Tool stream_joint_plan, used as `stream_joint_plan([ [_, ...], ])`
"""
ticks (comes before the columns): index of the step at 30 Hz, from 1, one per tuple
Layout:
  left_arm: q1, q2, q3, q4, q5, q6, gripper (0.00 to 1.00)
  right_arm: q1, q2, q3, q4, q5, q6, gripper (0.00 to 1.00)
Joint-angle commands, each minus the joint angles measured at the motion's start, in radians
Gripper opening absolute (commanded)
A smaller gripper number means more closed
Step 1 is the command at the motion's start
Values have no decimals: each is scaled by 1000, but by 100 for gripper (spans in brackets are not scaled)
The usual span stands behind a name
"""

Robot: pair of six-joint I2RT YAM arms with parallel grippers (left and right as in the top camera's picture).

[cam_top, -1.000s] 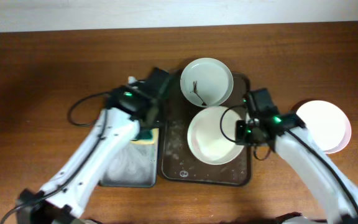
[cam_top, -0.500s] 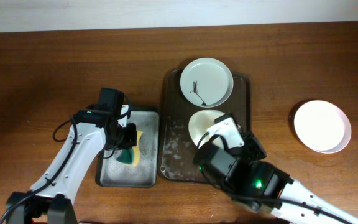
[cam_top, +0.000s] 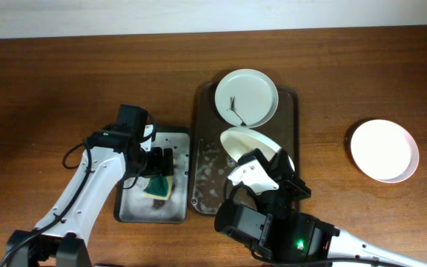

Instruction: Clean dirty plates on tray and stack at the side

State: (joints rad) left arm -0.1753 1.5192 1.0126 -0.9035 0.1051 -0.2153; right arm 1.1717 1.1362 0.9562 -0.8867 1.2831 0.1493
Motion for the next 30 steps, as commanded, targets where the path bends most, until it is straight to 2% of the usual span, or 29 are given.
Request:
stream_joint_plan([
  [1, 5, -21, 0, -2, 11, 8, 99, 5, -4, -2, 26, 47, -3, 4],
  [3, 5, -21, 0, -2, 11, 8, 99, 4, -5, -2, 37, 67, -67, 4],
  [5, 5, -21, 0, -2, 11, 8, 99, 5, 2, -2, 95, -30, -68, 4],
  [6, 5, -21, 0, -2, 11, 8, 99, -11, 5, -2, 74, 31, -58, 4],
  [7, 5, -21, 0, -2, 11, 8, 99, -16, 5, -2, 124, -27, -48, 4],
  [9, 5, -21, 0, -2, 11, 8, 99, -25, 5, -2, 119, 41, -95, 4],
  [10, 5, -21, 0, -2, 11, 8, 99, -27, 6, -2, 167, -20, -103, 4],
  [11, 5, -21, 0, -2, 11, 8, 100, -30, 6, -2, 142, 23, -157, 4],
  [30, 5, -21, 0, -2, 11, 8, 99, -34, 5, -2, 159, 31, -156, 4],
])
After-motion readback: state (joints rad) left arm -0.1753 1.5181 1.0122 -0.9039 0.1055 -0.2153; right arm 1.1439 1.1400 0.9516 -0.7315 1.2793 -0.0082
